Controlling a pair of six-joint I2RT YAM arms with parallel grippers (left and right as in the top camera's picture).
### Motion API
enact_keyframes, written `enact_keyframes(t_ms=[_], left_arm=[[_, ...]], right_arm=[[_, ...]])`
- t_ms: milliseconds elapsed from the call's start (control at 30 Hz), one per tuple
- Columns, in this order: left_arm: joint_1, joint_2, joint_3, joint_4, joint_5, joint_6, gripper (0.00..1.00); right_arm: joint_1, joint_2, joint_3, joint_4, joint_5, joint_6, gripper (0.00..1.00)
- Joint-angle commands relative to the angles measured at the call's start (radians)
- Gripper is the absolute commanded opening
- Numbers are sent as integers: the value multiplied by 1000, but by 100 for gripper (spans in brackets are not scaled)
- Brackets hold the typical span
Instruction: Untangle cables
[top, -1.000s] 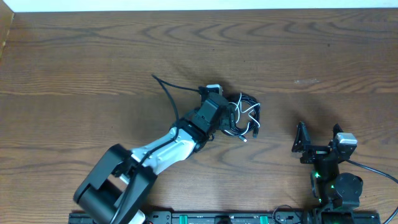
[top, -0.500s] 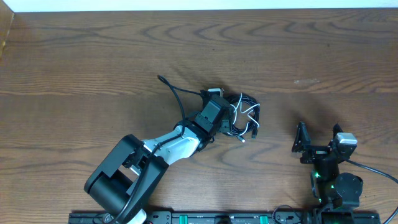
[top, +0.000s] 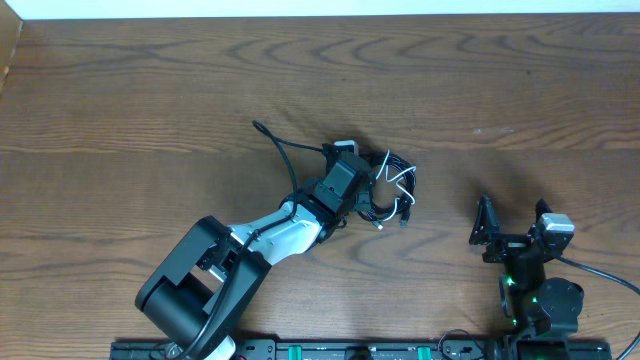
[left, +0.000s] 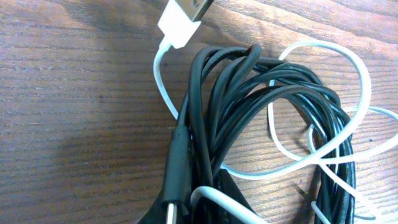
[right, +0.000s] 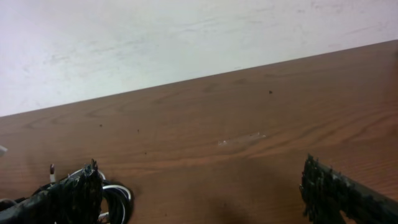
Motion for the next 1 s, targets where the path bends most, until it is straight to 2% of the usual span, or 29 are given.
enact_keyframes(t_ms=[0, 200, 367, 533, 700, 867, 967], left_arm=[[0, 6, 11, -19, -10, 6, 7], [18, -114, 11, -108, -15, 6, 7], [79, -279, 11, -263, -14, -14, 7], [138, -490, 11, -446, -14, -137, 7], [143, -662, 11, -545, -13, -304, 8], [143, -742, 11, -642, -10, -472, 8], [143, -743, 11, -653, 6, -488, 7]], right_arm=[[7, 0, -1, -4, 2, 10, 99], [7, 0, -1, -4, 2, 10, 99], [7, 0, -1, -4, 2, 10, 99], [7, 0, -1, -4, 2, 10, 99], [7, 0, -1, -4, 2, 10, 99], [7, 0, -1, -4, 2, 10, 99], [7, 0, -1, -4, 2, 10, 99]])
